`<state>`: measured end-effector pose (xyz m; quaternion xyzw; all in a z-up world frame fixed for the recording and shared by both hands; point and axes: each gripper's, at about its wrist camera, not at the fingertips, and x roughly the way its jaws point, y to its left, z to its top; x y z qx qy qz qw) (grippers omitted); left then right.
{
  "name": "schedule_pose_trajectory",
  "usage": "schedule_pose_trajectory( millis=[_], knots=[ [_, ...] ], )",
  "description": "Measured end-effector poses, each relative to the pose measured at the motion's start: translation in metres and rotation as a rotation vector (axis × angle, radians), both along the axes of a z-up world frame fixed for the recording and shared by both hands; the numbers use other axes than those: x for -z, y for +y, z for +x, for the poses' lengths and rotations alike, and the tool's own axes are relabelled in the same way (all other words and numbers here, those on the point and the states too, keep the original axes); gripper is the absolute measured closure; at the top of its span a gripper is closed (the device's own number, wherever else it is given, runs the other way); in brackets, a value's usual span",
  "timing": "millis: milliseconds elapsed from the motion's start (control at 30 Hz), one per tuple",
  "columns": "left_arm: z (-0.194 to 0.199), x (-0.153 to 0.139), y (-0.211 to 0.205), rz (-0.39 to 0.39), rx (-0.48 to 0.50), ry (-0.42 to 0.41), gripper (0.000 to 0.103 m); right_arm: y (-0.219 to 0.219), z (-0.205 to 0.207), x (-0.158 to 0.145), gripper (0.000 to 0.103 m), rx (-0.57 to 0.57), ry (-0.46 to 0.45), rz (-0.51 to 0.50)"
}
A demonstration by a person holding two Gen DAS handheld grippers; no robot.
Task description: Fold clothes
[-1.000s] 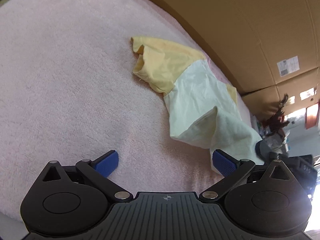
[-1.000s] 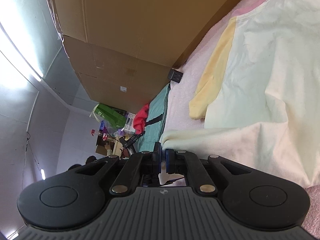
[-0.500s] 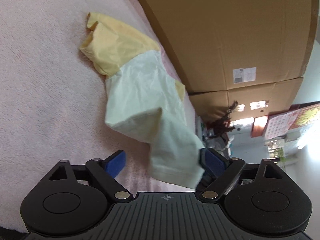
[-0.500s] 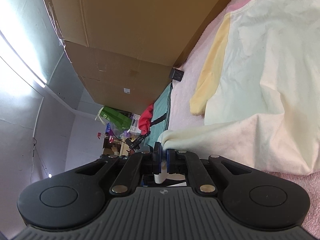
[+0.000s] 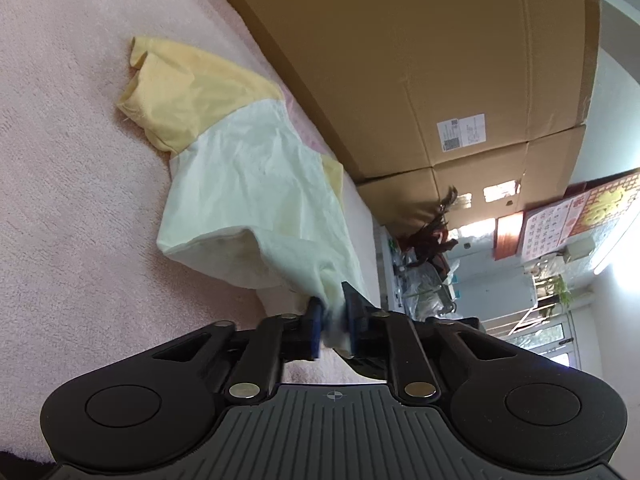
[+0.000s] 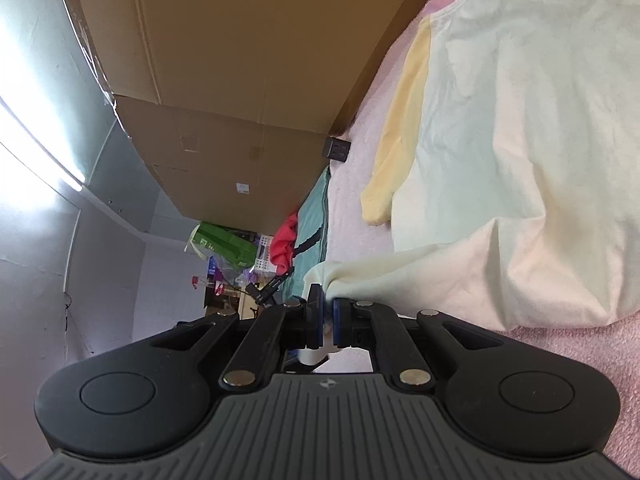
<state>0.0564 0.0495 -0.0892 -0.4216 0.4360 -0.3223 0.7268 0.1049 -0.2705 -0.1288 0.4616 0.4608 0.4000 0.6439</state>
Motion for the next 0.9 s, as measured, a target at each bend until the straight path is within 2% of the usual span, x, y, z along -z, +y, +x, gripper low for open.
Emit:
schedule_pose_trajectory(
  millis=[33,133,200,300,400,467,533,633,733,833,900],
  knots=[
    [-0.001,-0.001,0.002,-0.003,0.002,-0.007,0.100,-0.001,0.000,0.001,0.083,0.011,0.003,-0.005],
    [-0.002,-0.005,0.005,0.011,-0.006,-0.029,0.101,-0.009,-0.001,0.006,0.062,0.024,0.035,0.007],
    [0.000,-0.005,0.005,0.022,-0.017,-0.025,0.101,-0.017,-0.007,0.004,0.059,0.035,0.024,0.008],
    [-0.001,-0.009,0.012,0.014,-0.029,-0.027,0.101,-0.046,-0.021,0.000,0.059,0.118,0.010,-0.034],
    [-0.001,-0.022,0.019,-0.001,-0.038,-0.055,0.101,-0.094,-0.045,-0.013,0.059,0.257,-0.066,-0.164],
    [0.001,-0.030,0.020,0.005,-0.039,-0.077,0.101,-0.124,-0.059,-0.017,0.053,0.339,-0.089,-0.253],
    [0.005,-0.034,0.018,0.009,-0.030,-0.081,0.101,-0.151,-0.070,-0.019,0.043,0.408,-0.103,-0.338],
    [0.010,-0.033,0.014,0.015,-0.019,-0.068,0.101,-0.171,-0.075,-0.009,0.043,0.410,-0.079,-0.354],
    [0.011,-0.033,0.011,0.015,-0.017,-0.065,0.101,-0.169,-0.072,0.004,0.045,0.426,-0.061,-0.391],
    [0.011,-0.034,0.013,0.033,-0.032,-0.061,0.101,-0.166,-0.060,0.006,0.046,0.458,-0.146,-0.447],
    [0.012,-0.034,0.016,0.048,-0.045,-0.057,0.101,-0.160,-0.049,0.004,0.046,0.407,-0.215,-0.471]
  ],
)
